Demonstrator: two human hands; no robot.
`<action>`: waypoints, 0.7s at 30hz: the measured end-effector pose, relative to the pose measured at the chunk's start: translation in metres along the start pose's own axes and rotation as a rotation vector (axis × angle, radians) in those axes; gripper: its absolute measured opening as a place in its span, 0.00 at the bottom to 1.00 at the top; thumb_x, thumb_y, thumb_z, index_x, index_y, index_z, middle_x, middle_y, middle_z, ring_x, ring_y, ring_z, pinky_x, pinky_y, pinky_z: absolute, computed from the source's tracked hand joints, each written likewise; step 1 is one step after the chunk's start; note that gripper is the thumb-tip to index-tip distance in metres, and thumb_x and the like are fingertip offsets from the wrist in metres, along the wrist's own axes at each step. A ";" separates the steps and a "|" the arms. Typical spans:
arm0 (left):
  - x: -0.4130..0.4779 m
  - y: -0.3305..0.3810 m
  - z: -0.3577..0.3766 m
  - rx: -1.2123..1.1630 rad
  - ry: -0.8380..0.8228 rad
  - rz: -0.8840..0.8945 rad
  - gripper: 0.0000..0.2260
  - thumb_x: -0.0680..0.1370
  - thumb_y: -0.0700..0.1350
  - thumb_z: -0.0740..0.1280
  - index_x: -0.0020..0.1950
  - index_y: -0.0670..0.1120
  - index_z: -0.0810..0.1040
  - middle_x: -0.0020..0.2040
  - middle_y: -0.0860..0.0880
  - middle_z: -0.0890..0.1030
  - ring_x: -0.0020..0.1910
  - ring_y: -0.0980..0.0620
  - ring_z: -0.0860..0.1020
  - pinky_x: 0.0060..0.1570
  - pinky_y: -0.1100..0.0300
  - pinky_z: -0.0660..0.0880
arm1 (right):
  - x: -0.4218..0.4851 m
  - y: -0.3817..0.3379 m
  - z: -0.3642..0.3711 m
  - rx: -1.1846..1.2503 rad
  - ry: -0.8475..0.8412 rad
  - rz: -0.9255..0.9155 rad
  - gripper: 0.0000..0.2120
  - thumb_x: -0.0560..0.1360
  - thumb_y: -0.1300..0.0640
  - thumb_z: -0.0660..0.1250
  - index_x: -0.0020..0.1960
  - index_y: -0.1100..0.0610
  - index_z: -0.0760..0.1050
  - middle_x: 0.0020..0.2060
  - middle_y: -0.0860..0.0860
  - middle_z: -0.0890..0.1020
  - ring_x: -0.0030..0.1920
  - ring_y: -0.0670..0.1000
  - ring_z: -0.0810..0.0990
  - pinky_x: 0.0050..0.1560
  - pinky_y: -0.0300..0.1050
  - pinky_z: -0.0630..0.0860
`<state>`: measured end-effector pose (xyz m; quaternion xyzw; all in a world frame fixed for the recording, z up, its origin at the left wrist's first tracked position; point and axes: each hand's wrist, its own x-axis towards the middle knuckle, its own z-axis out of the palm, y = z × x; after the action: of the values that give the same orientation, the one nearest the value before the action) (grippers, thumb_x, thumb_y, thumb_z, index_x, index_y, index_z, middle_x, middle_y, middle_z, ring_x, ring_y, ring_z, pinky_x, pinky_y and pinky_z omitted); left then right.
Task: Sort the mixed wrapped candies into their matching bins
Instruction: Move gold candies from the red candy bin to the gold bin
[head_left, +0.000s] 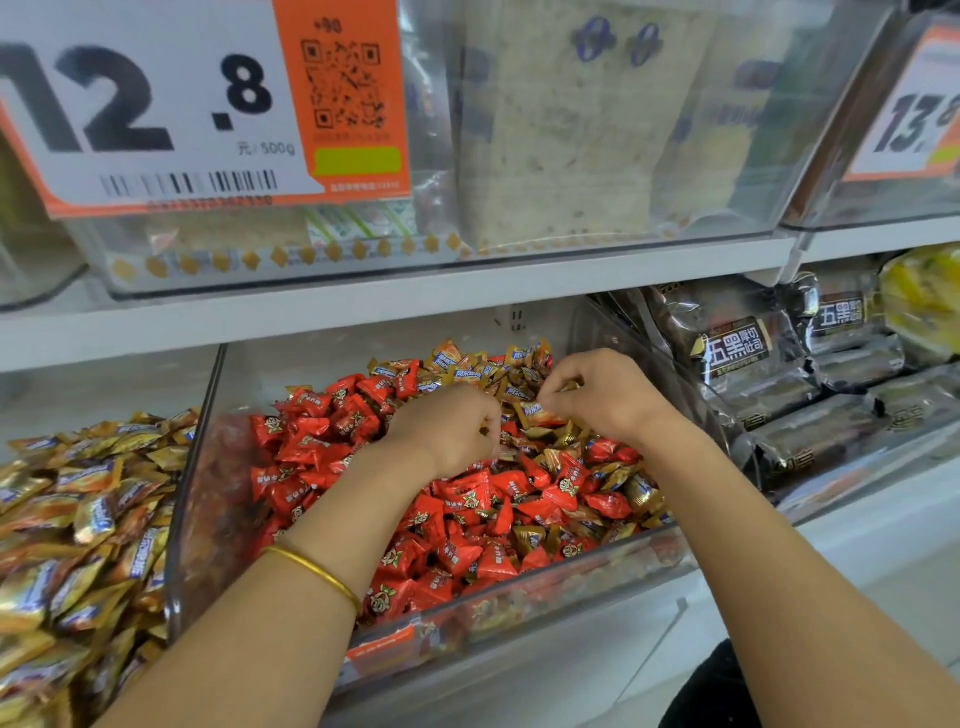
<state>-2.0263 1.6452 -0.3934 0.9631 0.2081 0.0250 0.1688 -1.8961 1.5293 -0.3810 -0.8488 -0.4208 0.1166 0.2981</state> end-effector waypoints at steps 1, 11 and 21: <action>0.001 -0.001 0.000 -0.035 0.005 0.004 0.03 0.76 0.46 0.68 0.43 0.49 0.79 0.60 0.50 0.77 0.61 0.48 0.74 0.58 0.51 0.73 | -0.003 -0.001 -0.003 0.060 0.017 -0.013 0.04 0.74 0.60 0.69 0.42 0.54 0.81 0.42 0.43 0.81 0.47 0.43 0.78 0.53 0.42 0.73; -0.012 0.005 -0.023 -0.379 0.136 0.017 0.03 0.77 0.42 0.65 0.45 0.45 0.78 0.41 0.59 0.75 0.50 0.57 0.73 0.52 0.60 0.70 | -0.031 -0.011 -0.016 0.499 0.153 0.064 0.02 0.75 0.59 0.69 0.44 0.54 0.79 0.33 0.44 0.77 0.26 0.39 0.73 0.23 0.29 0.66; -0.101 -0.003 -0.072 -0.490 0.256 -0.117 0.05 0.77 0.43 0.67 0.45 0.42 0.78 0.38 0.50 0.77 0.30 0.58 0.75 0.25 0.72 0.66 | -0.071 -0.069 0.000 0.738 -0.044 0.031 0.02 0.75 0.56 0.68 0.44 0.53 0.80 0.32 0.51 0.75 0.25 0.45 0.69 0.27 0.39 0.63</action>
<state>-2.1284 1.6293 -0.3241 0.8689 0.2708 0.1860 0.3702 -1.9843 1.5058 -0.3428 -0.6877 -0.3437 0.2832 0.5734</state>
